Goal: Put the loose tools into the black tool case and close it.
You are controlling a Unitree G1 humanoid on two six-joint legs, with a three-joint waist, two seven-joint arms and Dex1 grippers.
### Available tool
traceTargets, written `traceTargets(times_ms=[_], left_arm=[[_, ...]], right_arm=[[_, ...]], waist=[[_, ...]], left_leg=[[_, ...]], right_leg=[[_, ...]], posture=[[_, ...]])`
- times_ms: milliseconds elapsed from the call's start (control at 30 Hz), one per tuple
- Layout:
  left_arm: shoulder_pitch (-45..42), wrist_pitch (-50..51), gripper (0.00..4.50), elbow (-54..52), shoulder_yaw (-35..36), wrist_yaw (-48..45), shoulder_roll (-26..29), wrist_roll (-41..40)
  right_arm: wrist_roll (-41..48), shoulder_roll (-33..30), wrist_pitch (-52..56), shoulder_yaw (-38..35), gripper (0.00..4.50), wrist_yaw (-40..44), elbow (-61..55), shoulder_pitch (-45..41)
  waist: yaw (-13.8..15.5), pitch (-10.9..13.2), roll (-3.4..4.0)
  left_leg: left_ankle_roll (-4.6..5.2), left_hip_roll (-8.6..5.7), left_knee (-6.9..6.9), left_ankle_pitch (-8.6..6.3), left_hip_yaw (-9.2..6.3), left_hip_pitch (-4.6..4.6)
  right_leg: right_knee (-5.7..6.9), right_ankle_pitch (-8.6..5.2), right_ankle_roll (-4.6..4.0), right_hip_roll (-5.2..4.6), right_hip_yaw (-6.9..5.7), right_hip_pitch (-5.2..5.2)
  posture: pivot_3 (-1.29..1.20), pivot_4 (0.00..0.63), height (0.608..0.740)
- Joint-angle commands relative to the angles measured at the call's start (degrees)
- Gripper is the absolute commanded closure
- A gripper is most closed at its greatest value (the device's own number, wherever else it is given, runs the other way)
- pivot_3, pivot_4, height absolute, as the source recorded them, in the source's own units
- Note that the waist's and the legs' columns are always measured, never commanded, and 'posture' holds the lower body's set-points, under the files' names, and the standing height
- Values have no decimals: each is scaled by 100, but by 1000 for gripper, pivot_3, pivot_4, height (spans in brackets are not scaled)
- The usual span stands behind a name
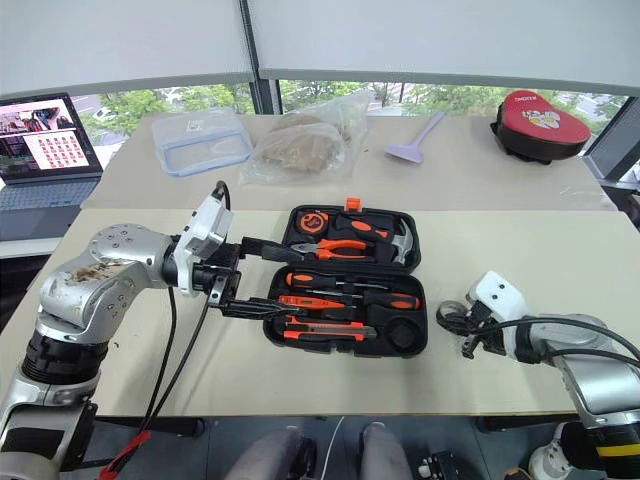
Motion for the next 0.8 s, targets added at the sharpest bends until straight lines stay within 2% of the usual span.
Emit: traceTargets(times_ms=[33,133,300,467,700,733,800], left_arm=[[-56,-82,0,-90,73,-86,90,-137],[-20,-131,0,-94,30,-153,151,-125],[-11,-199,0,-87,-59,-235,218,-88],[-68,-293,0,10,-116,-245,243,6],[-18,-275,0,-26,-175,-206,295,46],[-9,-266,0,-44,-177,-199,303,39],[14,-270,0,-69,-169,-186,317,26]], right_arm=[[739,-53,199,-529,4484,315,-843,-52],[1065,-126,511,-456,4484,407,-1484,40],[955,-75,660,20,4484,218,-2136,167],[502,-122,405,415,4484,176,-2062,439],[53,-89,224,780,4484,72,-1870,347],[10,-108,192,793,3707,82,-1868,370],[121,-148,216,672,3146,170,-2021,491]], waist=[[-2,0,1],[-5,0,1],[27,0,0],[45,0,0],[42,0,0],[45,0,0],[55,0,0]], left_leg=[[0,0,0,0,0,0],[0,2,-2,0,-1,0],[0,1,-2,-1,-2,0],[0,-2,-2,0,-2,0],[0,0,-2,0,-2,2],[0,-2,-2,0,-1,0],[0,-1,-2,0,-3,1]], right_leg=[[0,0,0,0,0,0],[-1,0,0,1,0,0],[-4,0,0,-1,-2,2],[-3,0,0,-2,-3,0],[-3,0,0,0,-3,1],[-3,0,0,-1,-3,0],[-4,0,0,-1,-5,1]], posture=[[0,150,722],[0,150,722],[0,150,722],[0,150,722],[0,150,722],[0,150,722],[0,150,722]])
